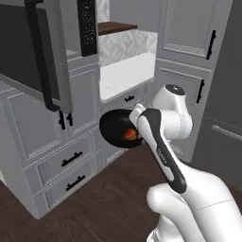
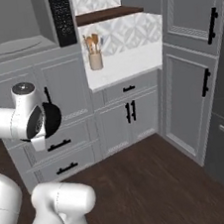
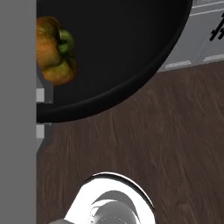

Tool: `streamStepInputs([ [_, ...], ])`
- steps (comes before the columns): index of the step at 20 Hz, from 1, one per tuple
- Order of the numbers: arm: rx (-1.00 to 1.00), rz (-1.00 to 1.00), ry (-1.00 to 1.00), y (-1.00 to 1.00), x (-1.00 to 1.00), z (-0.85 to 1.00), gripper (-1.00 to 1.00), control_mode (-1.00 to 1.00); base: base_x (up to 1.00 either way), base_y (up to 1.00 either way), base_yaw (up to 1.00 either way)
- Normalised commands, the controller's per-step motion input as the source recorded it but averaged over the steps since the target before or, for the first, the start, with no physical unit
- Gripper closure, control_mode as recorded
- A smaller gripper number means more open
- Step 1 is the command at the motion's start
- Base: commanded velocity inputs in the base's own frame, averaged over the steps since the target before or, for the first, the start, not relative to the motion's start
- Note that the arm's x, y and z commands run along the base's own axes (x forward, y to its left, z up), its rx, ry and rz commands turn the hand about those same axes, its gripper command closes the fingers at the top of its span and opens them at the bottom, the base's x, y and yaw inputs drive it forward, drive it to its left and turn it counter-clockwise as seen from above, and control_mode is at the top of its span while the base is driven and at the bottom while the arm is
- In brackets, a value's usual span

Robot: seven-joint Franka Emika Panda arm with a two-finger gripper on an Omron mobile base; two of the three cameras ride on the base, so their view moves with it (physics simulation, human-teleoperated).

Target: Pick the bell pepper from the sink and place it in the bowl. Then pick the bowl and place it in the microwave. Then close the microwave door and press the start button.

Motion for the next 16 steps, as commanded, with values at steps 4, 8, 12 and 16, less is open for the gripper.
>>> streamStepInputs([
  [4, 0.0, 0.0, 0.0, 0.0, 0.0, 0.0, 1.0, 1.0, 0.38, -0.01, 0.33],
  [8, 0.0, 0.0, 0.0, 0.0, 0.0, 0.0, 1.0, 1.0, 0.29, -0.08, 0.07],
  [12, 0.0, 0.0, 0.0, 0.0, 0.0, 0.0, 1.0, 1.0, 0.53, -0.19, 0.15],
  [16, 0.0, 0.0, 0.0, 0.0, 0.0, 0.0, 1.0, 1.0, 0.37, -0.02, 0.13],
])
